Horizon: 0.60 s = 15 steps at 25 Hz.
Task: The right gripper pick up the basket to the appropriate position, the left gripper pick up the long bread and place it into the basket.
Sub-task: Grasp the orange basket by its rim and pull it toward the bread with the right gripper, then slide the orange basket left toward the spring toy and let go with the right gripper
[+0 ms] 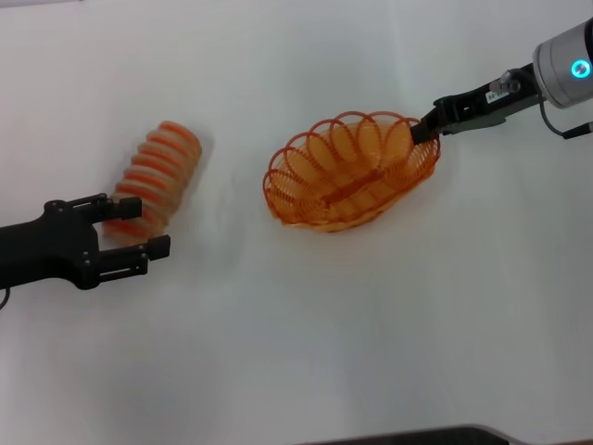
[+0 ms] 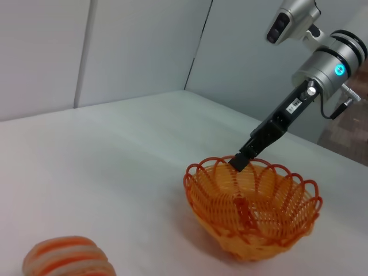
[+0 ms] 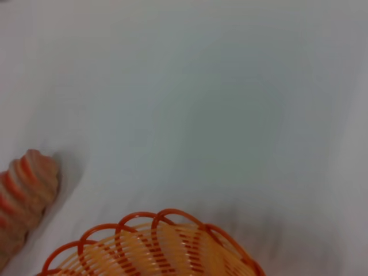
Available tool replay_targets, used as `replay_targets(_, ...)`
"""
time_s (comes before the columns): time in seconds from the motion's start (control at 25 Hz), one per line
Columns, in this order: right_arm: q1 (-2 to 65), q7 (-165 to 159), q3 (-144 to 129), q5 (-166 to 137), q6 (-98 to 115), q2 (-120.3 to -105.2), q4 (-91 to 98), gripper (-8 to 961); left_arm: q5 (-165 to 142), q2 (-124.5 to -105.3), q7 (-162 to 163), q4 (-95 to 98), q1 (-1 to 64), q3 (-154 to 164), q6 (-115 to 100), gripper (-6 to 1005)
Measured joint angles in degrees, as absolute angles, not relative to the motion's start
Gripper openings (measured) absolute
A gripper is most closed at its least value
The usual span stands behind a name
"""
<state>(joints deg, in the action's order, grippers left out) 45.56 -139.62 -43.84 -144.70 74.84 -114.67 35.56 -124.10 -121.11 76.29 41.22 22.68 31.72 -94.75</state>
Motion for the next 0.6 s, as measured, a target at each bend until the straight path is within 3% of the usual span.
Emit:
replay_targets(0.24, 45.1, -139.9, -41.2, -144.0, 75.1, -114.57, 35.7, 80, -124.1, -121.11, 76.3, 41.2, 23.1, 31.7, -94.4, 751)
replay_targets(0.6, 45.1, -140.2, -39.9, -141.8, 71.3, -117.31, 37.1, 81, -124.1, -121.44, 76.4, 41.8, 23.4, 31.7, -92.6, 751)
